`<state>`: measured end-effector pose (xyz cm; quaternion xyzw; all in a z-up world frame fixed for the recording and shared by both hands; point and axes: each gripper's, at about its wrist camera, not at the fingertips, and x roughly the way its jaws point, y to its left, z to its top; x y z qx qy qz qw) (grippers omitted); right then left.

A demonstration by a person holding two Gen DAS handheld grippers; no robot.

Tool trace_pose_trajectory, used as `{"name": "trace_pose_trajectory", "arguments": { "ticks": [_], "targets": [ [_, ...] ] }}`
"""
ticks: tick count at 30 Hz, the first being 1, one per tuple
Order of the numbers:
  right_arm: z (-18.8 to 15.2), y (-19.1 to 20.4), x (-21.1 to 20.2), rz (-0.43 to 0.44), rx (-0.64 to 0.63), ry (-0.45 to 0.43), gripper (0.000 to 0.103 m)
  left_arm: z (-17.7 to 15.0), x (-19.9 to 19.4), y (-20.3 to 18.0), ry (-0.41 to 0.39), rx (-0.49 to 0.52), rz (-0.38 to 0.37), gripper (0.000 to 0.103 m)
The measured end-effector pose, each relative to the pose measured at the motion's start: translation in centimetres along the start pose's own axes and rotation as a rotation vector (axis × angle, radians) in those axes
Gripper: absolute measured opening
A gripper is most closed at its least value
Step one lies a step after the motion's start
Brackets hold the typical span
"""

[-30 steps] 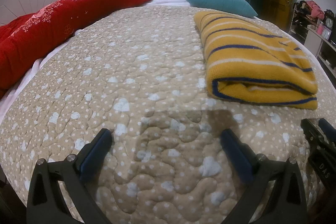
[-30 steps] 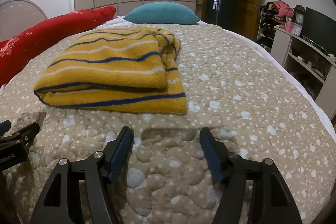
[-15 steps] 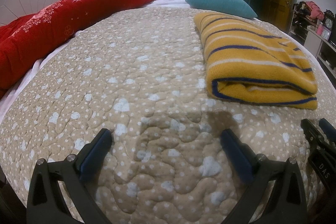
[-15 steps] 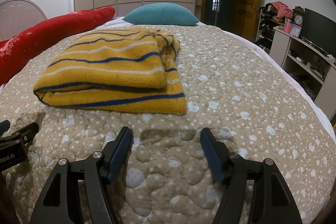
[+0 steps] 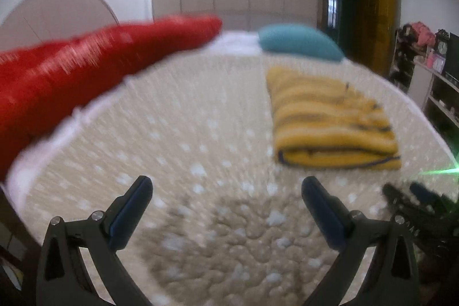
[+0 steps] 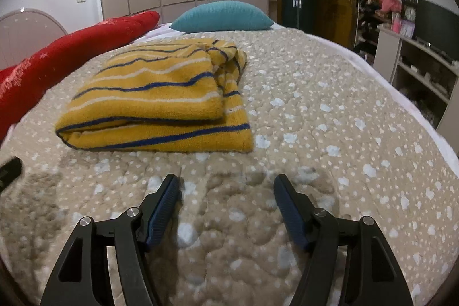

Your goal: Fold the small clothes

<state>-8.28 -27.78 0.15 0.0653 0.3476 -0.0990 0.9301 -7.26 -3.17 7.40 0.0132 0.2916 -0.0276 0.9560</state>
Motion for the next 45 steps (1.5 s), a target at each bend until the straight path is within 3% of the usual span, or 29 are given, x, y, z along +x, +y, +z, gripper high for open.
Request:
{"name": "trace_pose_trajectory", "arguments": {
  "ticks": [3,8,10,12,17,24,31,45],
  "targets": [
    [0.1,-0.3,-1.4,0.013,0.033,0.000,0.073,1.5,-4.4,0.2,-0.154,0.011,0.079,0.103],
    [1.1,0.0,-4.9,0.019,0.028,-0.050,0.074,3.1,-8.8,-0.1,-0.248,0.030,0.118,0.103],
    [1.7,0.1,-6.9,0.014,0.017,-0.095,0.078,3.5,-10.4,-0.4,-0.260,0.039,0.066,0.103],
    [2.3,0.2,-8.8,0.004,-0.001,-0.139,0.080,3.5,-11.3,-0.8,-0.243,0.047,0.014,0.103],
    [2.7,0.5,-12.3,-0.035,-0.045,-0.186,0.085,3.3,-12.2,-2.2,-0.101,0.074,-0.081,0.103],
    [0.6,0.4,-15.4,-0.103,-0.054,-0.216,0.085,1.6,-12.6,-3.3,-0.023,0.094,-0.091,0.103],
    [0.5,0.8,-16.4,-0.094,-0.066,-0.235,0.089,0.0,-12.4,-3.9,0.055,0.082,-0.105,0.103],
    [0.0,0.7,-15.2,-0.092,-0.060,-0.174,0.090,-0.9,-11.8,-4.9,0.096,0.115,-0.136,0.103]
  ]
}}
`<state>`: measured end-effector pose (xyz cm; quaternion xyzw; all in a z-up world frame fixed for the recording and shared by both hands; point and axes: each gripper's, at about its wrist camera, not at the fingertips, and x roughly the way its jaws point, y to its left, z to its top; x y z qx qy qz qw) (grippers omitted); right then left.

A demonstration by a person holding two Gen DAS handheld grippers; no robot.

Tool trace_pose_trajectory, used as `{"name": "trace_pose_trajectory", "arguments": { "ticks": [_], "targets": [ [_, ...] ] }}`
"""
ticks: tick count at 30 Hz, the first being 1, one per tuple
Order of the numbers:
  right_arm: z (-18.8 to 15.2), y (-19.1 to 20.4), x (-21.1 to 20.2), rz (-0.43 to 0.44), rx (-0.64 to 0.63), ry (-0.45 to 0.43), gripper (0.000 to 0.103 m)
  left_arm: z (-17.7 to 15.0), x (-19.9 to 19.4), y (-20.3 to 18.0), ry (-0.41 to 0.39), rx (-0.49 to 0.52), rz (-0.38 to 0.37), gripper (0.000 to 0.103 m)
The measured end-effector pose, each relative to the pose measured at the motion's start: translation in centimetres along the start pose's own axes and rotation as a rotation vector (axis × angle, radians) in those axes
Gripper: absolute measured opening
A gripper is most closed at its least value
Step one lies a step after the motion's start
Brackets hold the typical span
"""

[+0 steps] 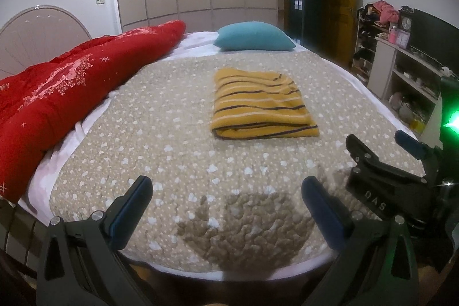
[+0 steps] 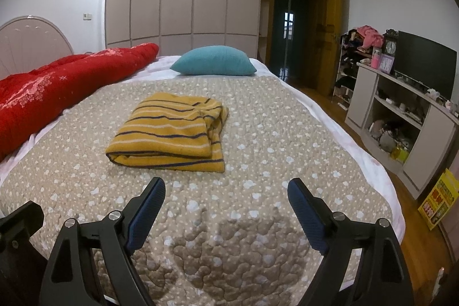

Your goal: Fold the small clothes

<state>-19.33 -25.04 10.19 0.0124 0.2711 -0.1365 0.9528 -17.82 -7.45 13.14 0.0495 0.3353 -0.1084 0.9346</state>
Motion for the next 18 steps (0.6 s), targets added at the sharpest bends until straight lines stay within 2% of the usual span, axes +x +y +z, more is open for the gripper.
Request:
{"name": "trace_pose_trajectory", "arguments": {
  "ticks": [18],
  "targets": [
    [-0.51,0.53,0.55,0.005,-0.018,0.025,0.092,-0.26,0.94,0.21,0.046,-0.007,-0.031,0.103]
  ]
}}
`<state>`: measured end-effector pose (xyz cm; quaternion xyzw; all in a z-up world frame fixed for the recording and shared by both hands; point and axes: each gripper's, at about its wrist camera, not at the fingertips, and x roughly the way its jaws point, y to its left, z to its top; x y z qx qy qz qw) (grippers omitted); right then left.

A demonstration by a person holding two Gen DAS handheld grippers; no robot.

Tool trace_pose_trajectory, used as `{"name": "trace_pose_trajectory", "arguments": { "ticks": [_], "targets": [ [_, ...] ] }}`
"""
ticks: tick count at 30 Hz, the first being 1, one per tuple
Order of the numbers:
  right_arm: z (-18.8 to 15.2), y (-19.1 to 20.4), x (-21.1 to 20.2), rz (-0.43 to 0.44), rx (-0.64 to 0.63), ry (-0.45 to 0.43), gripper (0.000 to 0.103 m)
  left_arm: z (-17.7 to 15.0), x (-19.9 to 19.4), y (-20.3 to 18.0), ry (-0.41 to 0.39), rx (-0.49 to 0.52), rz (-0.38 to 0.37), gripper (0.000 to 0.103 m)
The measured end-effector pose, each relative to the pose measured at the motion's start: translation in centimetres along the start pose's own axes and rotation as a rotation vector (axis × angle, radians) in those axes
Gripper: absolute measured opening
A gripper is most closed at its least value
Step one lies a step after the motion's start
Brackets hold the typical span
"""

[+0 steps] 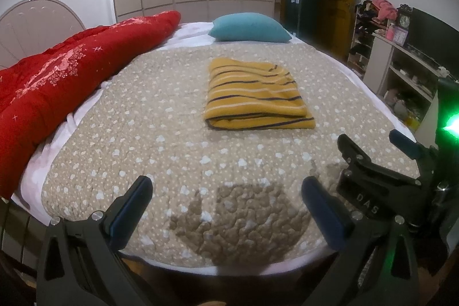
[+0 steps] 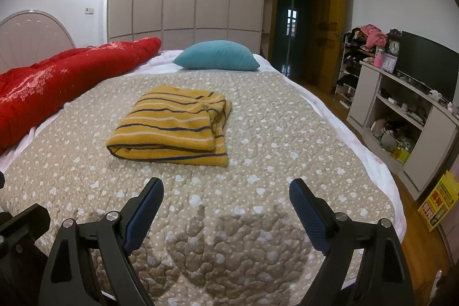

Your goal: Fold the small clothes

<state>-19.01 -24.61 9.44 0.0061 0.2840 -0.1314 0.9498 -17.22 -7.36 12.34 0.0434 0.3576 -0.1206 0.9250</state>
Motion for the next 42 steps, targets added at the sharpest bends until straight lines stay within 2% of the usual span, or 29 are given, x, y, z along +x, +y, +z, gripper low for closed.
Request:
{"name": "trace_pose_trajectory", "arguments": {
  "ticks": [18,42],
  "targets": [
    [-0.4,0.1,0.7,0.011,0.000,0.034,0.093,-0.4,0.3,0.3,0.025,-0.007,0.003,0.103],
    [-1.0,0.3,1.4,0.025,-0.003,0.063,0.093,-0.7,1.1,0.4,0.064,-0.002,-0.030,0.103]
  ]
}}
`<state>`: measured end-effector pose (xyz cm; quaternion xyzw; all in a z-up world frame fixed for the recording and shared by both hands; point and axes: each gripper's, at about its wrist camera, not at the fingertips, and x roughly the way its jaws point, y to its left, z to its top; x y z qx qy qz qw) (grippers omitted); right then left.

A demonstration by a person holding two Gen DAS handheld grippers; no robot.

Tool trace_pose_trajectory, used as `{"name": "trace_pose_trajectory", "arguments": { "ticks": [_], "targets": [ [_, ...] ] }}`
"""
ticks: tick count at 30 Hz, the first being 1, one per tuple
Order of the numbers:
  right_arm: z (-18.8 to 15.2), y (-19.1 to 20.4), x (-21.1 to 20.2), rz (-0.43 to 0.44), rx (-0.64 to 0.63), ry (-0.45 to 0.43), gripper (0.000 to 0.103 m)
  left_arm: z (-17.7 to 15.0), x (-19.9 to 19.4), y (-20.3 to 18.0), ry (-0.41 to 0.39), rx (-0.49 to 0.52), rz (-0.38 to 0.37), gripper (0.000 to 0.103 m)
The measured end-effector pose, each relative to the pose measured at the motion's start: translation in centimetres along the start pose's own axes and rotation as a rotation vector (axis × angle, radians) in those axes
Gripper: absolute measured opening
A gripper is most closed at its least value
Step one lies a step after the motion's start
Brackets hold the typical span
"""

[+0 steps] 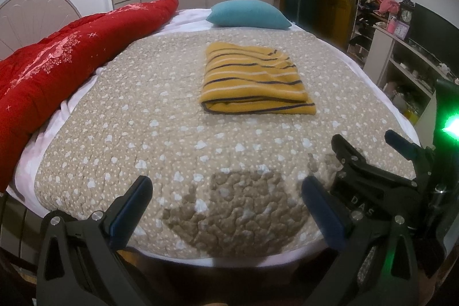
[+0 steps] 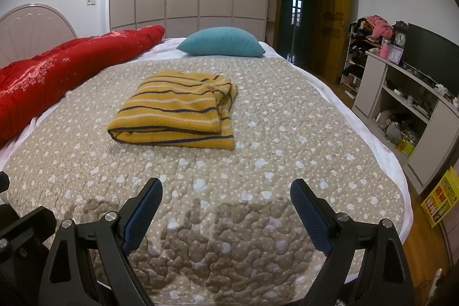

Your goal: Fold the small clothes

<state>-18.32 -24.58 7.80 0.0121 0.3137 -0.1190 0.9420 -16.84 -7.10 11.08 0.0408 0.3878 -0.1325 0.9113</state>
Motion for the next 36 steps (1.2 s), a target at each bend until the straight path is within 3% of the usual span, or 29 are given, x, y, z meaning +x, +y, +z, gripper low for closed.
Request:
{"name": "trace_pose_trajectory", "arguments": {
  "ticks": [8,13,24,31,36],
  "targets": [
    [-0.5,0.1,0.3,0.002,-0.005,0.003,0.094,0.1,1.2,1.4,0.017,-0.047,0.003,0.103],
    [-0.2,0.5,1.0,-0.003,-0.033,-0.010,0.094,0.6,3.2,2.7,0.019,-0.040,0.056,0.103],
    [0.5,1.6,6.5,-0.016,-0.097,0.013,0.095,1.9,9.0,4.0,0.066,0.005,0.068,0.103],
    [2.2,1.5,8.2,-0.031,-0.103,-0.028,0.096,4.2,11.9,3.1,0.073,0.009,0.001,0.103],
    [3.0,1.5,10.1,-0.014,-0.085,-0.003,0.096,4.5,14.1,3.0,0.113,-0.001,-0.022,0.103]
  ]
}}
